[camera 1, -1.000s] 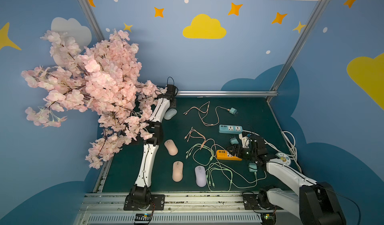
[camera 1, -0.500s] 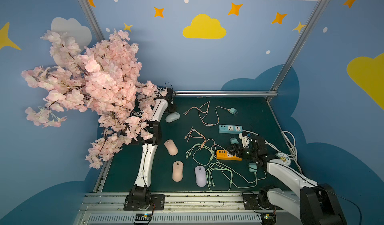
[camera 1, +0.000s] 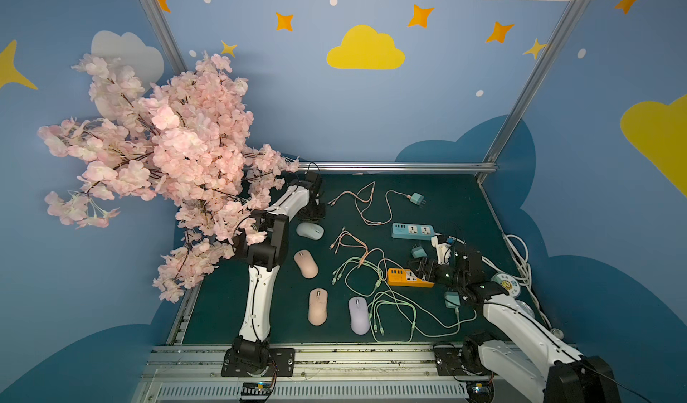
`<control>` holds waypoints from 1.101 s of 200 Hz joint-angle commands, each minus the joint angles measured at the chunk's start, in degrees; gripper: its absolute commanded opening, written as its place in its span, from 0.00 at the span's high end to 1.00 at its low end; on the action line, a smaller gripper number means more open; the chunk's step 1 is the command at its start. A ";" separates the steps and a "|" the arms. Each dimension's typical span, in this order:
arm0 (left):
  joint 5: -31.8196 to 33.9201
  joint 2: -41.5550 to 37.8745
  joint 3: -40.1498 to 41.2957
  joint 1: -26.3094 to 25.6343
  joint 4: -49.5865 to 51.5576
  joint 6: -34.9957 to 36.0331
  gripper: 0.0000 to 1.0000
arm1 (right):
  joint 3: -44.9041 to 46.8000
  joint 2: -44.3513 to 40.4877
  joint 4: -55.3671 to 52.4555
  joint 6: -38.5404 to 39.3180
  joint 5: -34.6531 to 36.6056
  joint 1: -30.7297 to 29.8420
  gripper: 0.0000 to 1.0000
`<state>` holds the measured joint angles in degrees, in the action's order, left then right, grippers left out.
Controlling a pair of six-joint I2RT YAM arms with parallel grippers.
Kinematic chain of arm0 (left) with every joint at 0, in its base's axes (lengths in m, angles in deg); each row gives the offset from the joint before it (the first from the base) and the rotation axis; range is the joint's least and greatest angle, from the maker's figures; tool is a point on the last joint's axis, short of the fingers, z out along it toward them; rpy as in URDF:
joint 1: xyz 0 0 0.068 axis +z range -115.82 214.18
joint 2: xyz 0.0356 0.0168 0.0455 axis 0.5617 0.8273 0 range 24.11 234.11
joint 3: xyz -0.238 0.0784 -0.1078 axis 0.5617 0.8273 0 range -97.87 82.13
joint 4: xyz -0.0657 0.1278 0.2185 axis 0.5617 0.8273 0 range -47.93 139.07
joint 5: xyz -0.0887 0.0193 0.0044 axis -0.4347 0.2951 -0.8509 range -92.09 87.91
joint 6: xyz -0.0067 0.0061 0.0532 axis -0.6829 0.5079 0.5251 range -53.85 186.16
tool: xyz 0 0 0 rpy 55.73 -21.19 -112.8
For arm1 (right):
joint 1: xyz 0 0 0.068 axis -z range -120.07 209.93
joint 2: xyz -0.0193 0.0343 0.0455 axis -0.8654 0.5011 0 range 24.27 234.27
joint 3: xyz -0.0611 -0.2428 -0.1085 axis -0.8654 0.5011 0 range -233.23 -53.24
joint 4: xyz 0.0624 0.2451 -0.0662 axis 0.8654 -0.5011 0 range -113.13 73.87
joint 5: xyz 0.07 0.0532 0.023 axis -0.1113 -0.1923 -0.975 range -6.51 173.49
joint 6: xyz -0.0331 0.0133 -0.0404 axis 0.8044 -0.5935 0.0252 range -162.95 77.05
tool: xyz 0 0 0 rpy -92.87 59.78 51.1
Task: Unplug the wireless mouse
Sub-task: Move the mouse to the center of the board.
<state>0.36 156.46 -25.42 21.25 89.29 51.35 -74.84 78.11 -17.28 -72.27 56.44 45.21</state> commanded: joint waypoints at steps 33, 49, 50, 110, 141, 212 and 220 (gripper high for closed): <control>-7.98 -12.05 11.57 -0.74 -7.55 -2.73 0.62 | 1.31 -1.29 -0.74 1.81 1.17 0.13 0.23; -6.45 -17.11 10.14 -2.86 -7.54 -1.94 0.31 | 1.05 -1.41 -0.76 2.17 1.28 0.15 0.22; -6.48 -17.43 10.11 -3.01 -7.60 -1.92 0.31 | 1.05 -1.44 -0.77 2.21 1.24 0.14 0.22; -11.75 -50.96 49.11 -8.50 -47.16 -6.12 0.00 | 1.79 -1.88 0.94 4.77 5.37 -0.35 0.22; -10.89 -60.67 70.59 -9.22 -67.68 -2.71 0.01 | 5.30 -2.89 5.97 0.93 14.45 -1.04 0.23; -5.28 -60.97 84.88 -11.00 -90.56 10.35 0.01 | -25.95 -0.49 -16.98 8.13 19.32 -1.22 0.24; -5.12 -60.69 85.26 -10.98 -92.06 11.57 0.00 | -26.81 -2.68 -17.21 9.42 21.14 -1.19 0.23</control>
<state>-6.74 95.61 57.82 10.25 11.89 57.27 -94.60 80.65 -27.92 -69.30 71.72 44.29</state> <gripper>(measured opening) 0.995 0.761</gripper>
